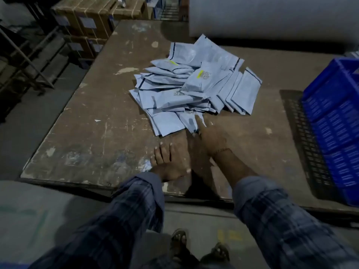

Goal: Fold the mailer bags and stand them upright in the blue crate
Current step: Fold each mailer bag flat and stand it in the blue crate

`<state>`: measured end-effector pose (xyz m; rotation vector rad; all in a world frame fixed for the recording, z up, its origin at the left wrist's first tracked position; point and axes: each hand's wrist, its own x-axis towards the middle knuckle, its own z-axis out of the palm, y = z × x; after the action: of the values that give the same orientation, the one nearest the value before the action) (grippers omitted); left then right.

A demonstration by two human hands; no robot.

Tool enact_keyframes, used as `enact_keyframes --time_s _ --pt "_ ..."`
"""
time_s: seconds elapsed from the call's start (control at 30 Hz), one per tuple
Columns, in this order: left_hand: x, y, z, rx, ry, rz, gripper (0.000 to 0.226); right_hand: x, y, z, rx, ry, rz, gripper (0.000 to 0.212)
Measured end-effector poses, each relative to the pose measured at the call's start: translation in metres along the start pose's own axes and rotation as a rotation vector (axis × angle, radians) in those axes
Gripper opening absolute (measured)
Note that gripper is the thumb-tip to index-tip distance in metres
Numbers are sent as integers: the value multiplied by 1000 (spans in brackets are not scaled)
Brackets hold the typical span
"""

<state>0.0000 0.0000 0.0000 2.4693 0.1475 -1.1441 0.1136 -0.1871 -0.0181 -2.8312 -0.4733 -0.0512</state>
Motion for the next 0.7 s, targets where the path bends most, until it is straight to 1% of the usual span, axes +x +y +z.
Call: enact_keyframes --time_s 0.07,0.13,0.23,0.33,0.37,0.4,0.47,0.5,0.53,0.6,0.67,0.7 --pt "2 0 -1 50 48 -1 127 8 -7 3 -64 -73 -8 72" --pt "7 -3 0 62 37 8 120 8 -12 6 -88 -102 -22 73" --pt "19 -10 2 83 -14 26 121 -5 -23 -3 -149 -97 -2 59" --pt "32 -18 4 44 -91 11 137 -17 -30 -11 -138 -60 42 49" --pt "32 -18 2 42 -132 16 135 -19 -30 -9 -134 -45 57 45" --pt "25 -14 -1 44 -149 35 125 -22 -32 -10 -132 -37 75 42" --pt "17 -8 -3 69 -159 54 96 -23 -34 -12 -142 -25 136 39" --pt "15 -6 -5 61 -159 60 87 -25 -35 -13 -161 -17 175 41" --pt "16 -6 -5 71 -177 64 85 -27 -36 -14 -167 -8 212 43" --pt "13 -2 -5 108 -127 94 90 -29 -39 -16 -136 8 237 44" --pt "7 -3 -5 111 -57 67 100 -24 -38 -14 -118 28 225 47" --pt "10 -4 -4 99 -39 53 107 -20 -37 -12 -101 36 227 53"
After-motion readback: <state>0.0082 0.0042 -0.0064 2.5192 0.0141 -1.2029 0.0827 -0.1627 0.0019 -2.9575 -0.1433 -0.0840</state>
